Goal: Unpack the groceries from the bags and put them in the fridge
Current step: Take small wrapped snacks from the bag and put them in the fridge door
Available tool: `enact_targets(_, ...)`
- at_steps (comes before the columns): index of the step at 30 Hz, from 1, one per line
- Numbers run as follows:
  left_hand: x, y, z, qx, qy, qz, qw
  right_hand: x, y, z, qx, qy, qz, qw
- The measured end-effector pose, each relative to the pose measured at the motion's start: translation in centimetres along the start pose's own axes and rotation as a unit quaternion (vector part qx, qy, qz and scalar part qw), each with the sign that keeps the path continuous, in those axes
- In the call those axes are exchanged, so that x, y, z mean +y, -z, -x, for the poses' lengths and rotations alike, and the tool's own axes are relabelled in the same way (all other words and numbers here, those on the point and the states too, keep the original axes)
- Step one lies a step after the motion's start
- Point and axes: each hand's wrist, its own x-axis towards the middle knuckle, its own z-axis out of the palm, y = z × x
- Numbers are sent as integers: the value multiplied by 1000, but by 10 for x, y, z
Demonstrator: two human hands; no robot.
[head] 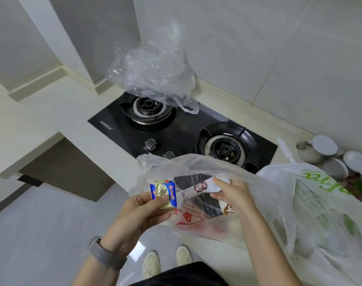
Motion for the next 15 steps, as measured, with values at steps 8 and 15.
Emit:
enact_targets(8, -4, -12, 7, -62, -33, -72, 995, 20, -26, 58, -82, -94, -397, 909)
enact_targets(15, -9, -18, 15, -78, -42, -72, 993, 24, -33, 70, -138, -113, -374, 910)
